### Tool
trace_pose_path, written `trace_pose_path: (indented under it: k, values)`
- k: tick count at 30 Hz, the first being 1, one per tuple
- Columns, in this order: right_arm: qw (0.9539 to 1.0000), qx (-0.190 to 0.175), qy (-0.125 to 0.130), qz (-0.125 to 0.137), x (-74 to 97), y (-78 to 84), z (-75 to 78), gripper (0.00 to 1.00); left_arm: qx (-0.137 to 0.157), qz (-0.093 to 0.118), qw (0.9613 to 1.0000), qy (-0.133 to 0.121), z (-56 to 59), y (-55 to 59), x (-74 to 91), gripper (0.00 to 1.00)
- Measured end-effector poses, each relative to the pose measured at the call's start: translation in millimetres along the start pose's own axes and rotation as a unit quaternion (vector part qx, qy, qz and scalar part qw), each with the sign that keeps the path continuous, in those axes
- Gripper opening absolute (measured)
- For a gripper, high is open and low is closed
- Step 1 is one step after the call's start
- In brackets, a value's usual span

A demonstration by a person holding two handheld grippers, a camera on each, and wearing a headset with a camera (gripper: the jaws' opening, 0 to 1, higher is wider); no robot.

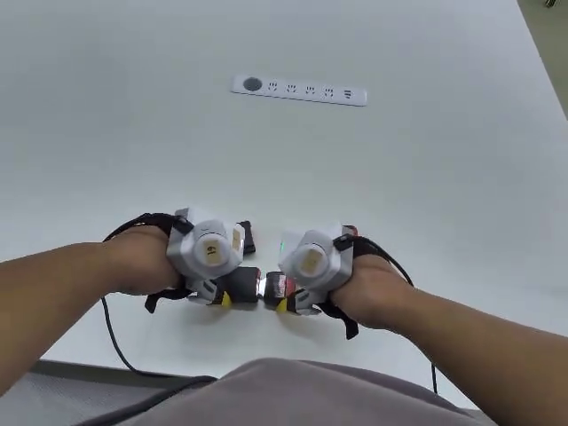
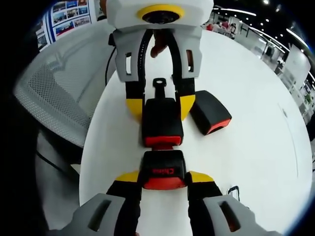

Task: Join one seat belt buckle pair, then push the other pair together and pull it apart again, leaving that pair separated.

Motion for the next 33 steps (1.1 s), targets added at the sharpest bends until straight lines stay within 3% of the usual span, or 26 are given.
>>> trace_pose_path:
  k: [6, 9, 12, 16, 22, 28, 33]
  values:
    - [0.9997, 0.024, 0.003, -0.007, -4.0, -1.2, 2.1, 0.36, -0.001, -0.001, 1.0000, -0.006, -1.8, 2.7, 0.9, 0.36]
    - [0.9998, 0.009, 0.010, 0.014, 10.6, -4.9, -3.0, 0.35, 0.010, 0.009, 0.9998, -0.013, -0.9, 1.2, 7.6, 0.36]
    - [0.9998, -0.001, 0.000, 0.020, 16.1, -7.2, -5.1, 0.35, 0.011, 0.017, 0.9996, -0.019, -0.6, -1.6, 12.3, 0.35]
    - [0.9989, -0.005, 0.001, 0.047, 29.8, -12.0, -2.5, 0.35, 0.025, 0.038, 0.9986, -0.028, -2.2, -12.1, 26.2, 0.38]
    - [0.9976, -0.020, 0.028, 0.060, 50.6, -3.1, 12.2, 0.35, 0.024, 0.060, 0.9976, -0.025, -2.6, -26.9, 41.6, 0.41]
    - [0.9965, -0.031, 0.053, 0.057, 64.9, 12.6, 32.2, 0.35, 0.021, 0.067, 0.9965, -0.045, -20.5, -28.4, 48.4, 0.43]
    - [0.9961, -0.034, 0.067, 0.046, 69.7, 26.4, 47.0, 0.35, 0.033, 0.059, 0.9958, -0.062, -43.9, -22.7, 52.1, 0.47]
Point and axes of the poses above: the centre of the closed fingertips' face, and the gripper's own axes: x roughly backward along the fingers, z roughly to its right, y roughly out of its underside, the point moved 8 cm from there along x, roughly backward along the fingers, and after that the axes turned 1 degree about z, right-handed, at the moved point
